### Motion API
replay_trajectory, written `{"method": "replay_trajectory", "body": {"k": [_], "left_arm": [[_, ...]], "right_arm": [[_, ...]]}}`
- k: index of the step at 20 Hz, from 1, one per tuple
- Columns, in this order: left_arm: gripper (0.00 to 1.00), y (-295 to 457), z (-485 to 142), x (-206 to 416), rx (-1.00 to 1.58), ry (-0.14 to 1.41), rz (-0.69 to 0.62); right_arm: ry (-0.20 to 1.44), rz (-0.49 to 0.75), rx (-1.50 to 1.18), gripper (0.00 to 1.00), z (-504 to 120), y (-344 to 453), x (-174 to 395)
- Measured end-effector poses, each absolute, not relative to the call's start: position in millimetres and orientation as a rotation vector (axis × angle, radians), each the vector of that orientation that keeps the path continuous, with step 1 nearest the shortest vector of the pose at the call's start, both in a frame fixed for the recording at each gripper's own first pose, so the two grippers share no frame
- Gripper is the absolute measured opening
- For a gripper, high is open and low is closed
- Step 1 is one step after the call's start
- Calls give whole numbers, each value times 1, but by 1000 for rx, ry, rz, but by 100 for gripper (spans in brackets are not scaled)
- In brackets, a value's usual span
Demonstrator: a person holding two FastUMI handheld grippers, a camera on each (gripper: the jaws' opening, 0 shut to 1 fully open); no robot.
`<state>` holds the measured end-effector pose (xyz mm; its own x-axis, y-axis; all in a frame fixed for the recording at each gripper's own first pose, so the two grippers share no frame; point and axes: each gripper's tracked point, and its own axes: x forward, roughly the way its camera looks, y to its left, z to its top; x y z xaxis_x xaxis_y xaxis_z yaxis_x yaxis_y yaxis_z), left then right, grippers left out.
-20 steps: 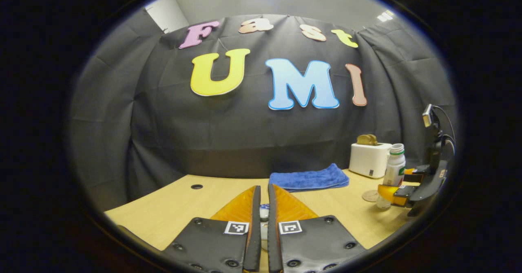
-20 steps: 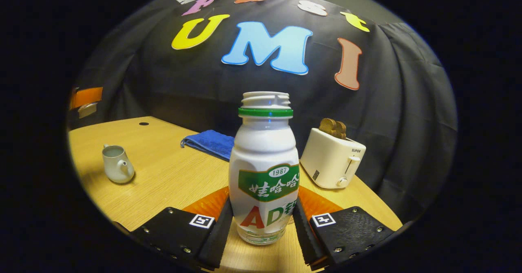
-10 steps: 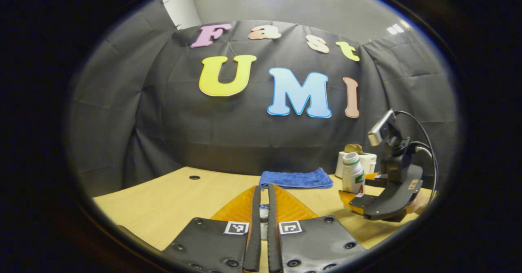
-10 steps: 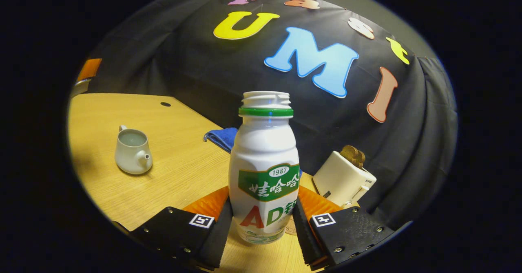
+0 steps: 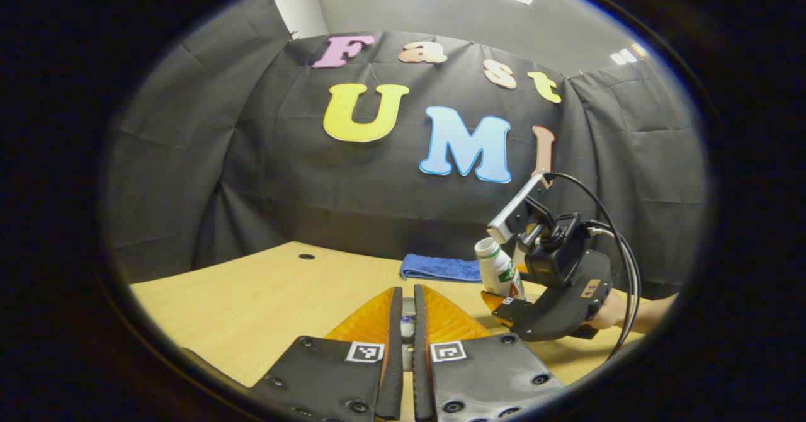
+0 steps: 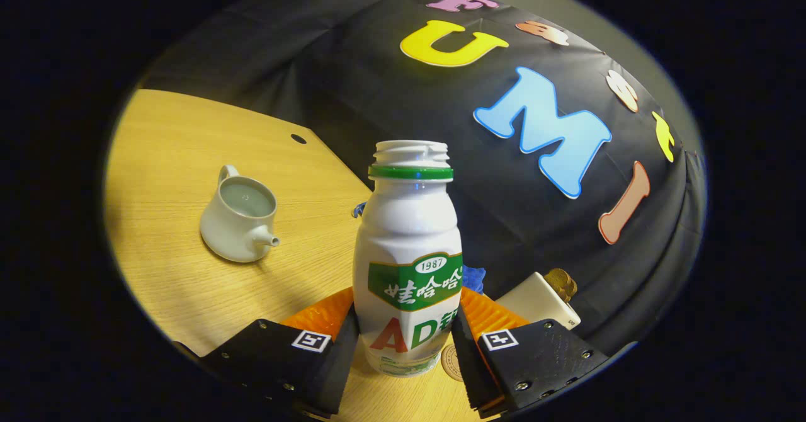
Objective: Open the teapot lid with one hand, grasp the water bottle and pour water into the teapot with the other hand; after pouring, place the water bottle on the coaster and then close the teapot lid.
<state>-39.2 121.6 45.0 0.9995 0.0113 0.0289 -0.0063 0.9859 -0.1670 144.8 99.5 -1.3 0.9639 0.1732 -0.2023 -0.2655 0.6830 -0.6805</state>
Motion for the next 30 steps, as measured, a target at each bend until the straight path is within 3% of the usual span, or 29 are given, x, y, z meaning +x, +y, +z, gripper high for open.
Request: {"method": "replay_trajectory", "body": {"k": [2,4,5,6,11,12,16,18,22,23,25,26,30], "left_arm": [[17,127,35,-45,-168,-13,23],[13,126,26,-48,-185,5,21],[17,130,23,-50,-183,8,28],[12,132,21,-52,-180,11,34],[13,140,23,-55,-151,1,66],[17,140,20,-57,-144,0,66],[13,139,15,-56,-122,6,66],[17,137,13,-56,-114,8,66],[13,136,8,-54,-100,18,62],[17,136,8,-53,-101,20,61],[17,137,8,-54,-101,21,63],[13,137,8,-55,-99,21,63],[17,138,8,-55,-97,16,64]], "right_arm": [[133,246,-846,72,-7,106,149],[137,237,-929,72,-12,109,154],[139,239,-968,72,-15,112,156],[141,243,-995,72,-19,115,159],[163,256,-1091,72,-28,128,167],[162,252,-1118,73,-28,129,168],[157,246,-1221,72,-33,128,168],[141,230,-1274,70,-32,127,170],[139,246,-1334,72,-34,128,171],[130,248,-1348,72,-31,130,170],[98,233,-1396,72,-27,132,170],[81,226,-1421,72,-25,134,169],[44,219,-1531,72,-18,135,170]]}}
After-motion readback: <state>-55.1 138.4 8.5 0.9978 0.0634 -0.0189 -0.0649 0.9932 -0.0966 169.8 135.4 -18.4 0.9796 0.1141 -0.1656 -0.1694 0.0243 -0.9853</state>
